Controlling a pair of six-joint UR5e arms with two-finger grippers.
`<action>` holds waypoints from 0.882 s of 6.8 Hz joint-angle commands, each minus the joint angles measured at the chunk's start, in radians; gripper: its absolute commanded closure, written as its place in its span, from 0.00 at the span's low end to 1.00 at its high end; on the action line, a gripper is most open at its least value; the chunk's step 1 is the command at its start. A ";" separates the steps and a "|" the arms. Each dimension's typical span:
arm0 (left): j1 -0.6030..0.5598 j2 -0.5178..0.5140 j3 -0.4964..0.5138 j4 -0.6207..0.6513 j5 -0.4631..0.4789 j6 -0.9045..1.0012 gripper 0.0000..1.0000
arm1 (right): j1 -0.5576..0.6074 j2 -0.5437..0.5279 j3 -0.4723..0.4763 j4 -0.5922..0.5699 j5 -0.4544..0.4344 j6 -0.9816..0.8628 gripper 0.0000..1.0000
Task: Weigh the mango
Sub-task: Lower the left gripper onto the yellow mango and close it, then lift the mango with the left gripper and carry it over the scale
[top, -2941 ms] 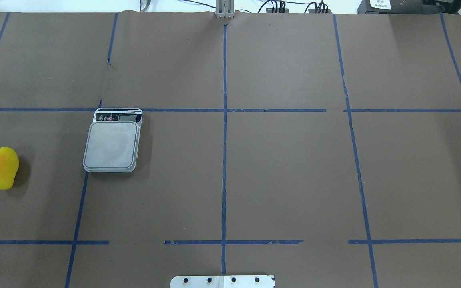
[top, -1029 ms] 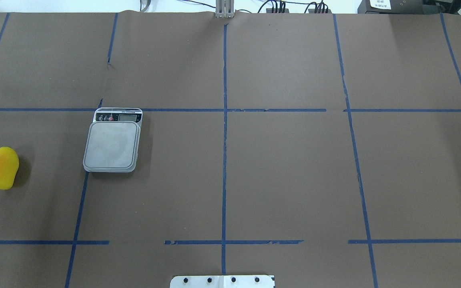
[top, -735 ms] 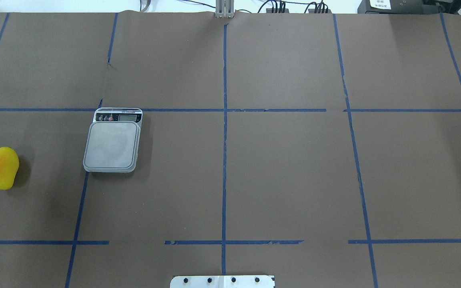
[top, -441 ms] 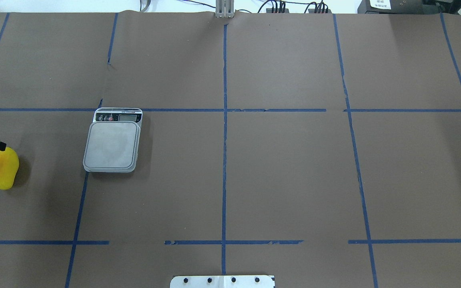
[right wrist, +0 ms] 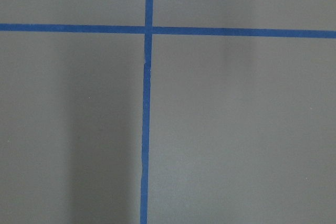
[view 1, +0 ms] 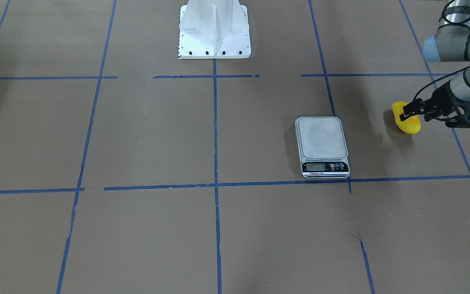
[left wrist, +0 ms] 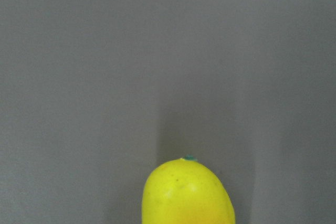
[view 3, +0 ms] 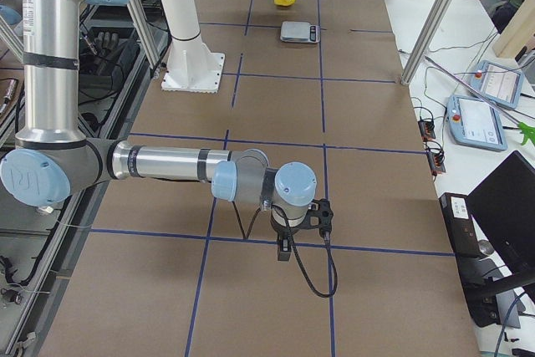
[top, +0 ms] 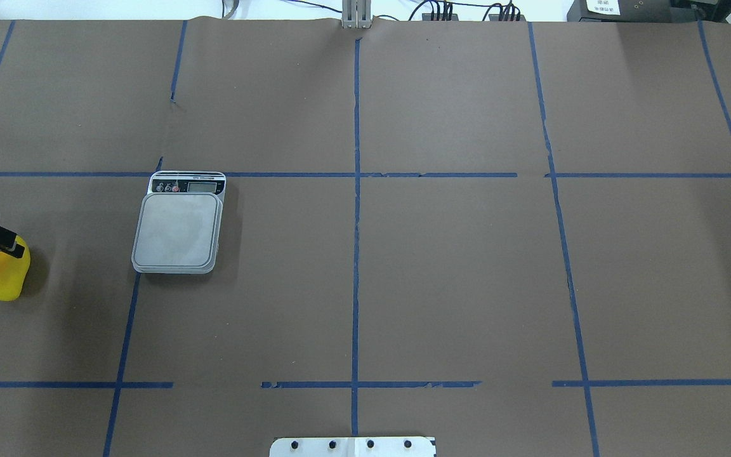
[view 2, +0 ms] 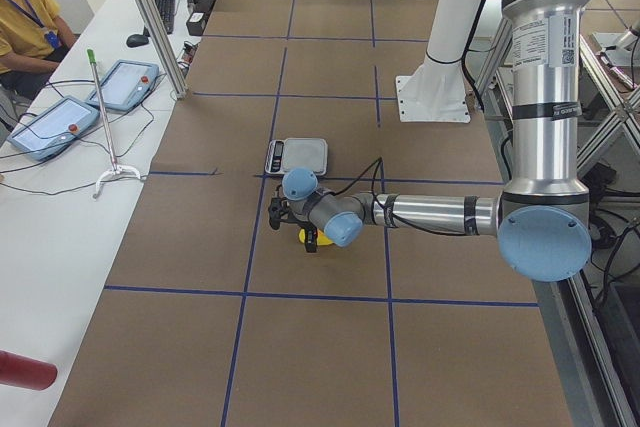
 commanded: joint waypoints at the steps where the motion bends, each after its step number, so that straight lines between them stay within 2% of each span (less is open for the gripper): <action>1: 0.031 -0.023 0.043 0.000 -0.002 -0.001 0.04 | 0.000 0.000 0.000 0.000 0.000 0.000 0.00; 2: 0.032 -0.024 0.041 -0.006 -0.003 0.002 0.95 | 0.000 0.000 0.000 0.000 0.000 0.000 0.00; 3: 0.035 -0.024 0.041 -0.011 -0.003 0.001 1.00 | 0.000 0.000 0.000 0.000 0.000 0.000 0.00; 4: 0.035 -0.024 0.009 -0.011 -0.005 0.001 1.00 | 0.000 0.000 0.000 0.000 0.000 0.000 0.00; 5: 0.034 -0.023 -0.115 0.035 -0.003 -0.002 1.00 | 0.000 0.000 0.000 0.000 0.000 0.000 0.00; 6: 0.034 -0.067 -0.191 0.141 -0.002 -0.004 1.00 | 0.000 0.000 0.000 0.000 0.000 0.000 0.00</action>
